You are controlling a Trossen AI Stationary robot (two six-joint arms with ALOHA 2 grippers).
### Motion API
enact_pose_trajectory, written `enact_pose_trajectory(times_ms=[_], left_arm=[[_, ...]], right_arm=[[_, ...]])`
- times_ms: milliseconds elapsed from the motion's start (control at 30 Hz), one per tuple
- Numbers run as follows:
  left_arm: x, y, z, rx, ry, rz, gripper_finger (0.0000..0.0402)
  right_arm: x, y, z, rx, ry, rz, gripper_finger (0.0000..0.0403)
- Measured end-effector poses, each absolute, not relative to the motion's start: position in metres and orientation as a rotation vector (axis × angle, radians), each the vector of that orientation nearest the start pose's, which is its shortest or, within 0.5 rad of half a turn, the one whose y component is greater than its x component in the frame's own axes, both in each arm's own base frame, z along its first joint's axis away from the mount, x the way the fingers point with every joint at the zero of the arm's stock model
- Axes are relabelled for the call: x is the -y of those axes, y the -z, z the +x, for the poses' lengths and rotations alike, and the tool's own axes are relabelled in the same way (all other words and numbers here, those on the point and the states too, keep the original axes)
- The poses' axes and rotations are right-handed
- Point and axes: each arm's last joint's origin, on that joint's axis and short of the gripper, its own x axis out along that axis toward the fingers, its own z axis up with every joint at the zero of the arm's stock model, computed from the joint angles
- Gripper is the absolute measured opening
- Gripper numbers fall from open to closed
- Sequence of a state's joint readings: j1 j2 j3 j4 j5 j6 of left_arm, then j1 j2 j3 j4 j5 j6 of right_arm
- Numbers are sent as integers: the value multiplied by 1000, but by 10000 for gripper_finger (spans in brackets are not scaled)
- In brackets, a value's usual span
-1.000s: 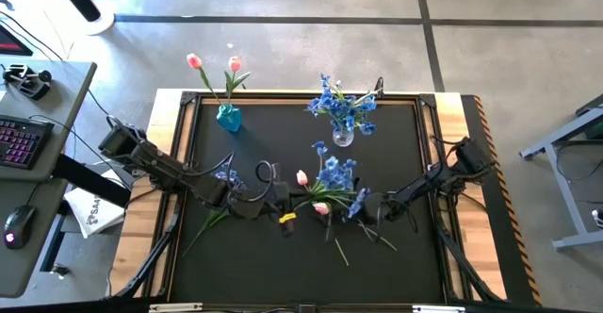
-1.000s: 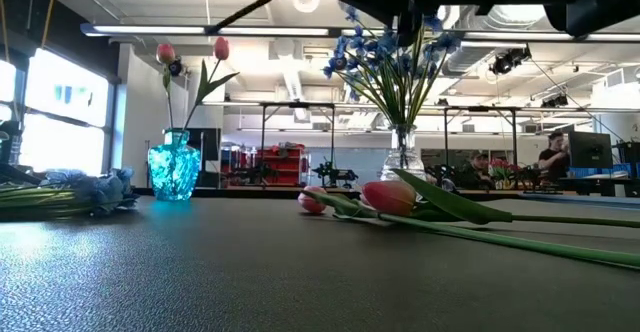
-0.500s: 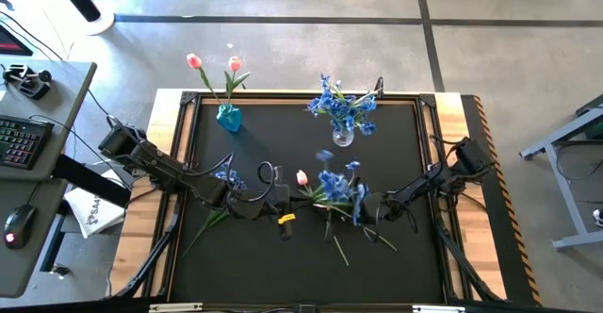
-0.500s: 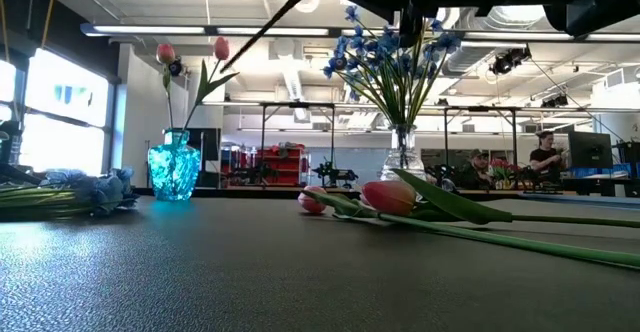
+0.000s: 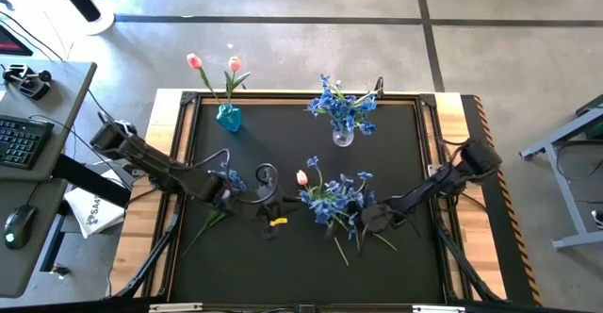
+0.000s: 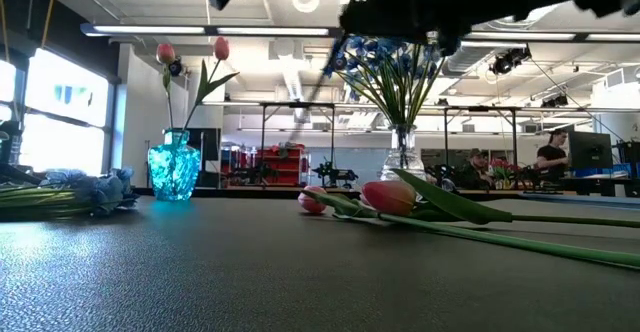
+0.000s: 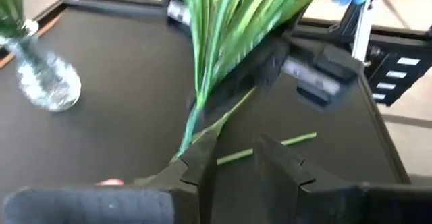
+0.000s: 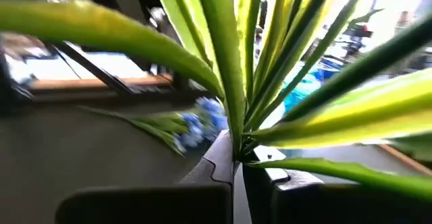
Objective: Sort flowers into vase by color
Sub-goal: Put the top blue flower into the transparent vase
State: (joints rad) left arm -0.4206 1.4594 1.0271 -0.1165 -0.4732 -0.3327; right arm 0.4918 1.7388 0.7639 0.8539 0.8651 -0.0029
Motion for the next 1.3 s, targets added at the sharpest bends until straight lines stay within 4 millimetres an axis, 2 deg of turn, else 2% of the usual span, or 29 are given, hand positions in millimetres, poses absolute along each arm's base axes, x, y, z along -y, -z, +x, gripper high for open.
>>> enact_pose_trajectory(times_ms=[200,433,567,733,967,1100,1300], left_arm=[[114,-268,286,-538,-195,-118,90],[116,-262,287,-552,-233,-88,90],[115,-262,287,-546,-244,-86,90],[115,-262,287,-544,-244,-86,90],[116,-263,287,-543,-244,-87,90],[116,-263,287,-542,-245,-86,90],[116,-263,287,-542,-245,-87,90]], right_arm=[[-130,-209,277,-252,490,-158,1],[-77,-247,234,-363,688,-153,1],[-48,-269,222,-338,773,-146,1],[-15,-281,223,-341,806,-144,1],[20,-278,235,-374,811,-145,0],[30,-275,237,-392,805,-128,0],[34,-272,238,-397,784,-82,0]])
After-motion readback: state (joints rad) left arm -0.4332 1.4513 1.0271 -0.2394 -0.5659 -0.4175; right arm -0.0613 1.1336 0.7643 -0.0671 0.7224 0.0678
